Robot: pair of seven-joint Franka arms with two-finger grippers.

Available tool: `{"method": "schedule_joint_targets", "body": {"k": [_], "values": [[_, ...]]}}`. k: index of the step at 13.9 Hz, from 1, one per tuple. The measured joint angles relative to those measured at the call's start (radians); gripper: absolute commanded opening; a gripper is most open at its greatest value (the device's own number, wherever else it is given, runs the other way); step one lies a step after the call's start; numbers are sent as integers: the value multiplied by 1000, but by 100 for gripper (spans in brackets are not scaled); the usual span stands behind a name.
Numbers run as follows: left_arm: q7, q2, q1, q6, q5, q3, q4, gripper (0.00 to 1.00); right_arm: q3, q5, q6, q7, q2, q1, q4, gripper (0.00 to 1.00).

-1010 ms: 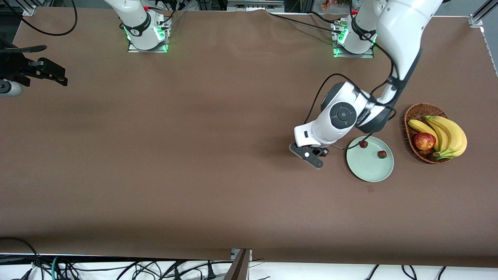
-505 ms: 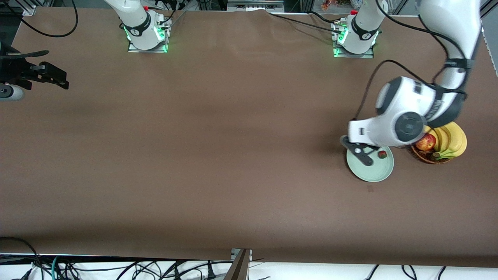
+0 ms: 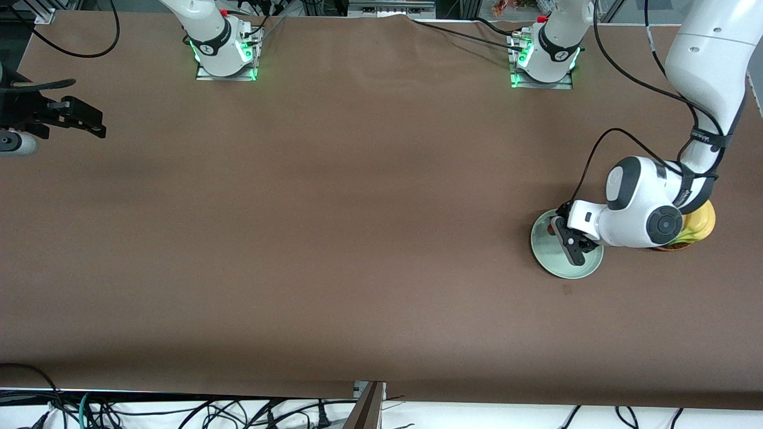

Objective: Collect all strawberries into plate
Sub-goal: 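Carry the last strawberry with the left gripper and lower it onto the plate, then open the left gripper over the plate and raise it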

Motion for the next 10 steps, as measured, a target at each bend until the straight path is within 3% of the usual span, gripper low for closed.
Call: {"method": "schedule_joint_targets", "body": {"k": [4,8,10], "values": [[-34,-82,2,-183,-87,-20,63,100,0,0,1,0,2,0,0,100],[-293,-132,5,-548,-91,-32,275,100,0,0,3,-1,2,0,0,100],[-455,-156,7,-659,-91,-34,376,100,0,0,3,-1,3,0,1,100]]}}
